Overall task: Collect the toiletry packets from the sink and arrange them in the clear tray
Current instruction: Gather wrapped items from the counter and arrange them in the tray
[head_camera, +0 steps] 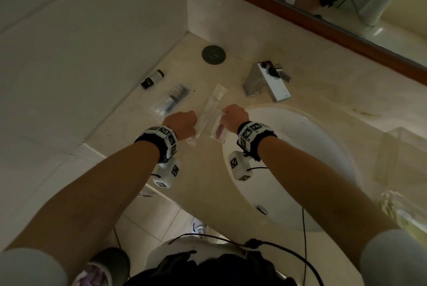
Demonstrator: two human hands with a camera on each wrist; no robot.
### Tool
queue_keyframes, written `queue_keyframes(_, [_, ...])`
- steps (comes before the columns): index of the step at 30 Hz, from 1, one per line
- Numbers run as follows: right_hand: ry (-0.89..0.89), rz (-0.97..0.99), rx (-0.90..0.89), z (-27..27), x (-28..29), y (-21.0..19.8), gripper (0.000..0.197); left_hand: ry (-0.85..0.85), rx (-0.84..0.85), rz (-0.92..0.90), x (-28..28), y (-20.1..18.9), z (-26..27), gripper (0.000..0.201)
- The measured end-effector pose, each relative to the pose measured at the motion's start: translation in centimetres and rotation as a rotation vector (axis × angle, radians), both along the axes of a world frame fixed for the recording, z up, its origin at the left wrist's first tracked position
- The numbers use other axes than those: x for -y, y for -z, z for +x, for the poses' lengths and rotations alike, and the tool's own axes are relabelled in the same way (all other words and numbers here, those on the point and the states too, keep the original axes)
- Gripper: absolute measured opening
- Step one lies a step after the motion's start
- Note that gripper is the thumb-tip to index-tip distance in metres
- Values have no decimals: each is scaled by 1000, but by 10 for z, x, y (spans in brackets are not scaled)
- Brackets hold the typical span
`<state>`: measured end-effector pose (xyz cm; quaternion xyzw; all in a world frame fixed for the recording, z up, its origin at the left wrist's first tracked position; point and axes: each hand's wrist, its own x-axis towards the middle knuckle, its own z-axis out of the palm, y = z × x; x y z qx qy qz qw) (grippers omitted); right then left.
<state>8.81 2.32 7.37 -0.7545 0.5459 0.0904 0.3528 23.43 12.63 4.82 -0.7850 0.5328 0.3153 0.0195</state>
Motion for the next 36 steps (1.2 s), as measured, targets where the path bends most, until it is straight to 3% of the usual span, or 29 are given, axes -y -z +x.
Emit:
queue_keyframes(6, [30, -30, -36, -23, 7, -4, 21, -2, 169, -67, 18, -5, -10, 43])
queue_keyframes(10, [64, -19, -23, -39, 6, -5, 25, -18, 235, -58, 23, -5, -23, 28])
queue_keyframes(19, [126, -59, 57, -70, 3, -6, 29, -158, 157, -54, 23, -12, -41, 27])
queue_keyframes(27, [129, -71, 83, -99, 7, -13, 18, -125, 125, -38, 20, -21, -56, 29])
queue_keyframes(32, [121, -106, 77, -126, 7, -19, 24, -40, 76, -24, 21, -24, -77, 29])
queue_keyframes(36, [152, -73, 87, -156, 6, -24, 18, 45, 41, 4, 23, -27, -105, 25])
